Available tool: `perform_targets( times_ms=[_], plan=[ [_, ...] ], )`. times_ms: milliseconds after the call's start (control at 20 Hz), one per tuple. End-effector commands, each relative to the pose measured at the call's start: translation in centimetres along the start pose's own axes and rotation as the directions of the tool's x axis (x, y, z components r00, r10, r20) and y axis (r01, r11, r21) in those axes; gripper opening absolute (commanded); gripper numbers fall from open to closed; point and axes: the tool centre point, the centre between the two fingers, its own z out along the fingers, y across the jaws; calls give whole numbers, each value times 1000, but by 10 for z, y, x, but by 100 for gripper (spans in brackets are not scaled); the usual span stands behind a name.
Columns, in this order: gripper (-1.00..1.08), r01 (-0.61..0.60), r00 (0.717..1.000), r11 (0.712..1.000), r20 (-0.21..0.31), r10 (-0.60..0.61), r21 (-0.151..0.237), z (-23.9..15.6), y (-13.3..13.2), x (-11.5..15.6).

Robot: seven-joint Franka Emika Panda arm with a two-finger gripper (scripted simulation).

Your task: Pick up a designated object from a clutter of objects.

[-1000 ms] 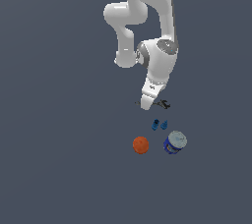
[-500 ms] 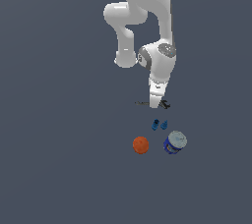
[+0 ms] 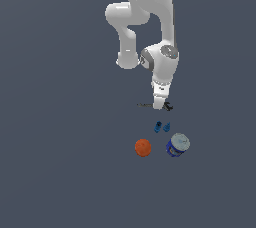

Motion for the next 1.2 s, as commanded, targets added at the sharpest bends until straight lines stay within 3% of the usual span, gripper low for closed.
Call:
perform_targets(
  times_ms=[0, 850, 900, 1150],
  plan=[
    [100, 1, 1000, 1000, 0, -1, 0, 3, 0, 0],
    [100, 7, 1000, 1000, 0, -7, 0, 50, -1, 0],
    [-100, 7, 1000, 1000, 0, -7, 0, 50, -1, 0],
    [-100, 7, 1000, 1000, 0, -7, 0, 50, -1, 0]
  ],
)
